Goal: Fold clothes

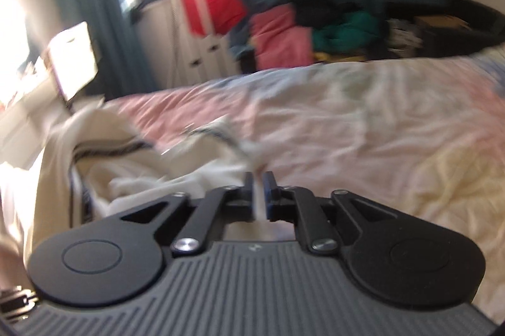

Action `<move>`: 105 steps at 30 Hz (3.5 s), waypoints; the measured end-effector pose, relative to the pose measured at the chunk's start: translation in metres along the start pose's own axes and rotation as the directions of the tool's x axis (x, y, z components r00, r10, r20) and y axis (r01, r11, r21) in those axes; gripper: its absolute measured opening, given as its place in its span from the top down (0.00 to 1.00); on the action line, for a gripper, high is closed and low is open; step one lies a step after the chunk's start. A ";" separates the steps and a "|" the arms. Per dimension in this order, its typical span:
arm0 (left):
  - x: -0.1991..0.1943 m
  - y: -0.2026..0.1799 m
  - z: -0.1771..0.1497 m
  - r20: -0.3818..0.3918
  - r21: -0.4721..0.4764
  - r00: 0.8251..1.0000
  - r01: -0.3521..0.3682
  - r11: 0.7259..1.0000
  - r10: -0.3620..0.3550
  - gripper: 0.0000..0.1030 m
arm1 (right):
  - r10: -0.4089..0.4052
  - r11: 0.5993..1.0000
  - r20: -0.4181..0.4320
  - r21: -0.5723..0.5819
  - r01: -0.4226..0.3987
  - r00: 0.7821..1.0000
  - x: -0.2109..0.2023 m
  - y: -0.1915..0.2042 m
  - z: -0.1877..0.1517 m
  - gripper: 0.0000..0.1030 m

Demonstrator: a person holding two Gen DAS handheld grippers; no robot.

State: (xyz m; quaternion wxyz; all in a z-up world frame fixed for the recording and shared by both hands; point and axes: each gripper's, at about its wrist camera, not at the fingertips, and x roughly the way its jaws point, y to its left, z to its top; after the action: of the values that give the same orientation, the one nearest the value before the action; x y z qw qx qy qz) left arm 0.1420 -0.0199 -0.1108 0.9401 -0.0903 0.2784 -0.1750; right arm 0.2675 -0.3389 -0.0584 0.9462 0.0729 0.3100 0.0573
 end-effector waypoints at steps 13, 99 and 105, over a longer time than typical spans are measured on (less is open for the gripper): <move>0.023 0.034 -0.008 -0.017 -0.098 0.996 0.089 0.991 -0.092 0.93 | -0.099 0.927 -0.172 -0.373 0.029 0.980 0.153 0.109 0.020 0.44; -0.034 0.003 -0.008 0.104 0.098 0.994 0.019 0.995 -0.029 0.94 | -0.308 0.288 -0.058 0.945 0.152 0.949 -0.136 -0.226 -0.184 0.61; -0.041 0.005 -0.010 0.077 0.081 0.997 -0.003 0.997 -0.003 0.93 | -0.180 0.327 -0.014 0.942 0.074 0.984 -0.140 -0.204 -0.184 0.34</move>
State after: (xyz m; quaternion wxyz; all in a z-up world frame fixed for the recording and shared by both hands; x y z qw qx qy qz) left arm 0.1055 -0.0005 -0.1001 0.9530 -0.0588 0.2348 -0.1824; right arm 0.0582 -0.5423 -0.1594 0.7466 0.5815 0.2468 -0.2087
